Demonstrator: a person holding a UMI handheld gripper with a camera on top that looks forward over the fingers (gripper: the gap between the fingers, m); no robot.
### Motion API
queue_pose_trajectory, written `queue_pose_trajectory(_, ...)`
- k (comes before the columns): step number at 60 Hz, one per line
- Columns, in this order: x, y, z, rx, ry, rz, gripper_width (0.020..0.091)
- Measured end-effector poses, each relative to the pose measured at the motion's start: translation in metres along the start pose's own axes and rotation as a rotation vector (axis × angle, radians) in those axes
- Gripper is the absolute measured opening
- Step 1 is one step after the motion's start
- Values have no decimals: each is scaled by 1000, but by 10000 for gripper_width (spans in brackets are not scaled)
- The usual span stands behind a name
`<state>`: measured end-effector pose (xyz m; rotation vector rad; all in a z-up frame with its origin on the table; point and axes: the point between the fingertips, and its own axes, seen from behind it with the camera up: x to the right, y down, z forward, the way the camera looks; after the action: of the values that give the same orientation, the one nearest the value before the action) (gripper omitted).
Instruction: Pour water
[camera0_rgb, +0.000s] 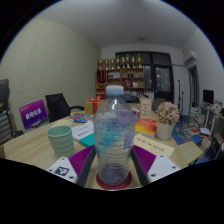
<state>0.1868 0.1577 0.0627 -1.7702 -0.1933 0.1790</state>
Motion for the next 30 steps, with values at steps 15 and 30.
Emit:
queue_pose_trajectory(15,6,11,-50,-47,90,-26,842)
queue_pose_trajectory(30,-31,-19,-180,60,133,-19,849)
